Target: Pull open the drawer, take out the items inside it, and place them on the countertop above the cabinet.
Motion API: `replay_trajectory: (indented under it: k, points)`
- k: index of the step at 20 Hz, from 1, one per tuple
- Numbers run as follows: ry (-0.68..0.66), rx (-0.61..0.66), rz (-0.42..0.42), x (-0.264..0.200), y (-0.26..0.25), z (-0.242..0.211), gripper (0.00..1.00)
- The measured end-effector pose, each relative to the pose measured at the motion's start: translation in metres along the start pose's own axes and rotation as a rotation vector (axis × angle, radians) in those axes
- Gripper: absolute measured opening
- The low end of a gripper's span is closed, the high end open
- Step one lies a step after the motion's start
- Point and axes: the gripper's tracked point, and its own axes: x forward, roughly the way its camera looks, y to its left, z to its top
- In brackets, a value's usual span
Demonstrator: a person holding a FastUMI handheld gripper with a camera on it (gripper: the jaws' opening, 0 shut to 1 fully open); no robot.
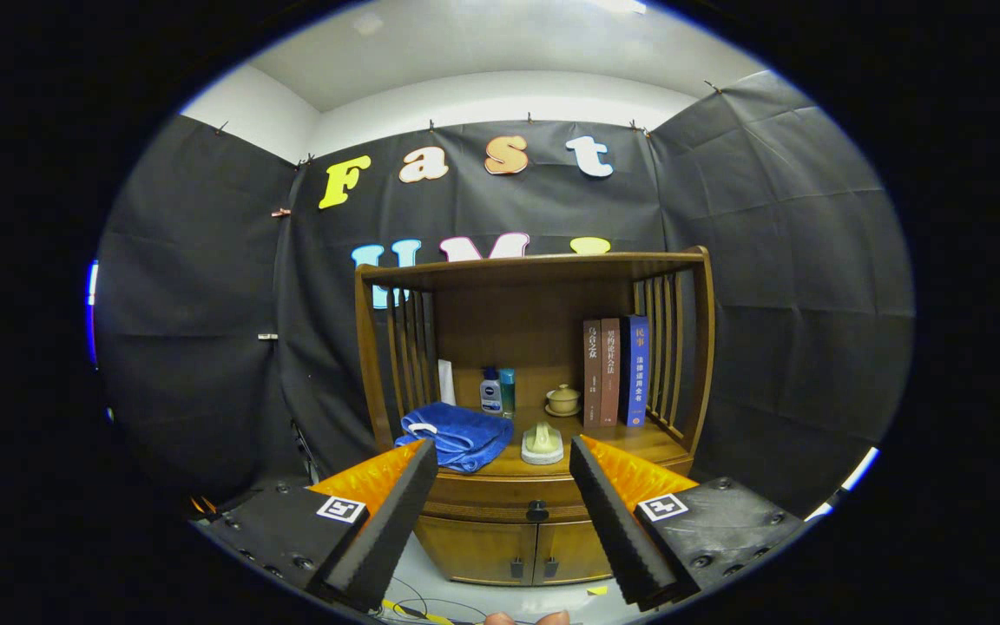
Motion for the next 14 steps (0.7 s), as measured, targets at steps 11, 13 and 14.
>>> replay_trajectory:
  k: [11,13,14]
  points:
    - [-0.006,-0.023,-0.012,-0.0078,-0.0061,-0.0020,0.98]
    - [-0.009,-0.018,-0.013,-0.0074,-0.0069,-0.0028,0.98]
    - [-0.010,-0.012,-0.010,-0.0069,-0.0059,-0.0028,0.98]
